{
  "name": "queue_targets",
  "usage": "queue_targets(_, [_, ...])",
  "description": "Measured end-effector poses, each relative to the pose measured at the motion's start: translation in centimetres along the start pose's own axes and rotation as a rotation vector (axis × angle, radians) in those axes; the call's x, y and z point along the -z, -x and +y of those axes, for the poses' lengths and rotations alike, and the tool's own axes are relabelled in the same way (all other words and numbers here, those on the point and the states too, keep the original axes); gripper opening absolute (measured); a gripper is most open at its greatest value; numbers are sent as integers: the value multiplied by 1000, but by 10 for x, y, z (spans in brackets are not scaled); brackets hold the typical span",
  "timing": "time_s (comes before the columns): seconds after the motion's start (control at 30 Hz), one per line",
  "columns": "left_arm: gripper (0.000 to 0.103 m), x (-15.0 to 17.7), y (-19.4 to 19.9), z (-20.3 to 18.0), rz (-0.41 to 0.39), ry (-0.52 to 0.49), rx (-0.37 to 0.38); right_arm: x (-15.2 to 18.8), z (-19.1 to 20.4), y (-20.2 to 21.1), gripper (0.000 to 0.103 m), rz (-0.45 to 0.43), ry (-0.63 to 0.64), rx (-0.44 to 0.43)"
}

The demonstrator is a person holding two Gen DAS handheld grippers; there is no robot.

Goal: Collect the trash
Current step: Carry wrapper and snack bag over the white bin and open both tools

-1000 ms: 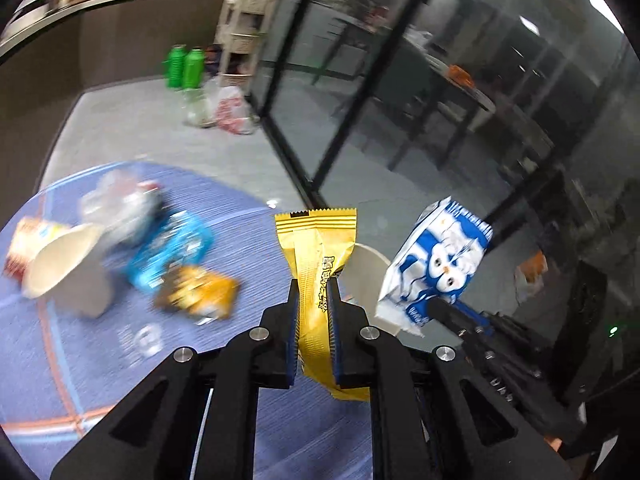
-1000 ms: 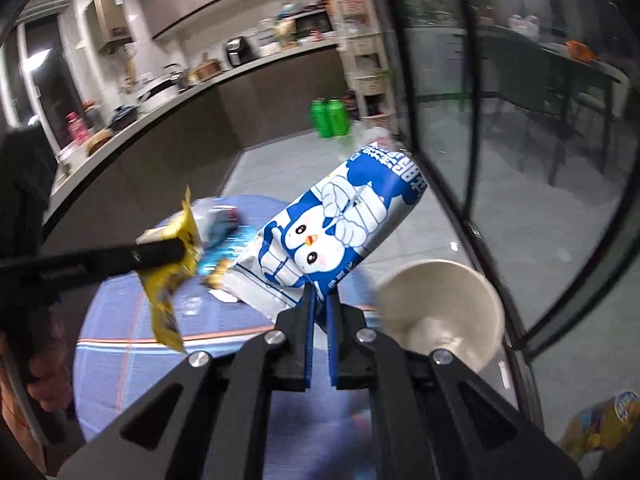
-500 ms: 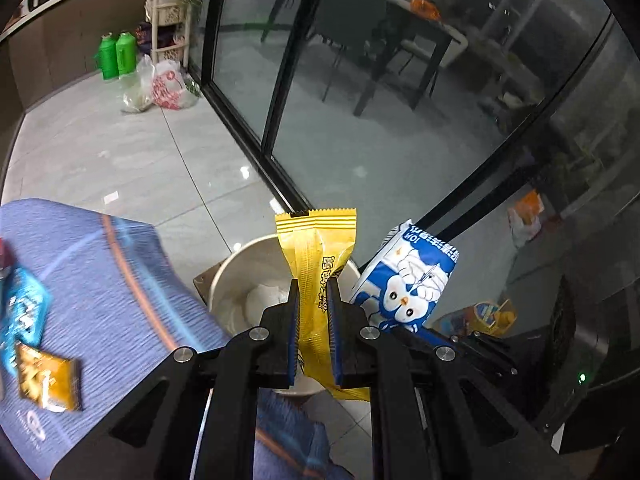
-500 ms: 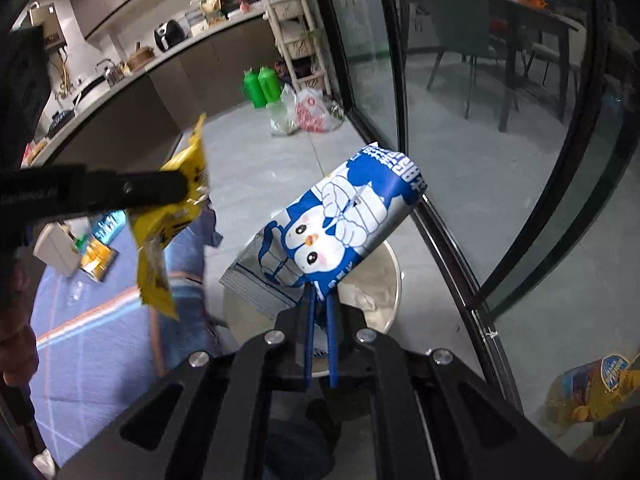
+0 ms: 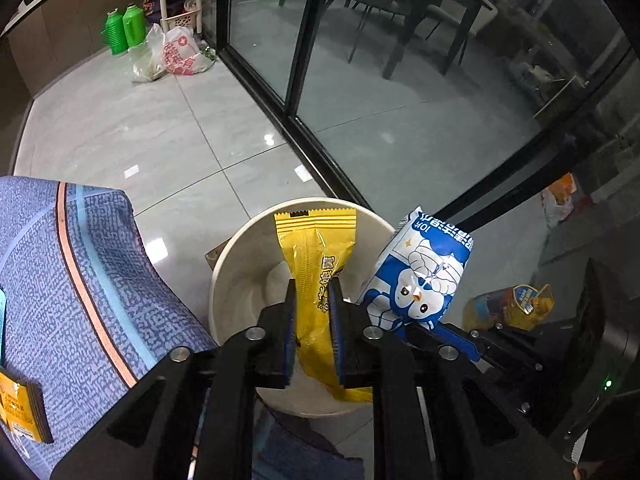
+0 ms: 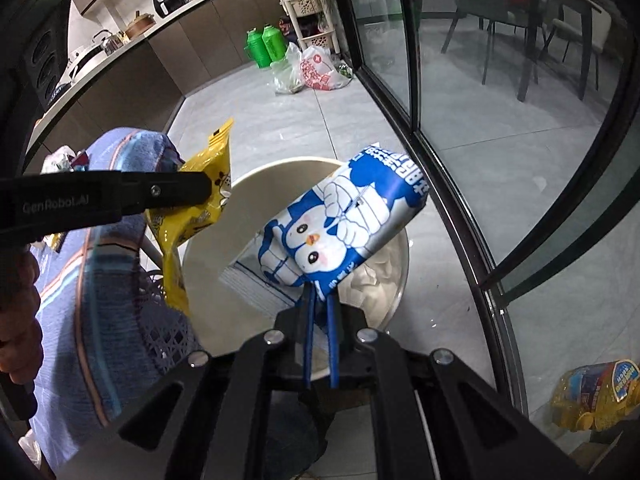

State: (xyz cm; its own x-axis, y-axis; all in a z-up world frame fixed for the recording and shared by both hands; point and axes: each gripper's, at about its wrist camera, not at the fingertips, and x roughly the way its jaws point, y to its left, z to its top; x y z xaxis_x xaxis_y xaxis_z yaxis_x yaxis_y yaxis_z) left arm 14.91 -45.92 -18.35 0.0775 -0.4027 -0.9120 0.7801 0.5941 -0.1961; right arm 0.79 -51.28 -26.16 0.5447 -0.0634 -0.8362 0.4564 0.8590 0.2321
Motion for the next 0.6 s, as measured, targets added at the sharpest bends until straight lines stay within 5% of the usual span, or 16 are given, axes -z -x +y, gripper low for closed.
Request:
queue_targets(0.1, [24,0,-1,2,-11,5,-16,-3,3,-4,28,-5,37,12])
queue_targets(0.17, [39,1,1,2,-15,4,-25,0,3,-4,38,-16,54,15])
queue_targets(0.4, [66,1,17,4,-74,1,-30,4,3,6,67,-65,84,9])
queue_targets(0.53, [92,0,30,3,-123,15,-48,10,2,14,99,-94,89,5])
queue_targets(0.6, [95,0,38,3,-152,31,-54,12,1,17,100,-100,81,5])
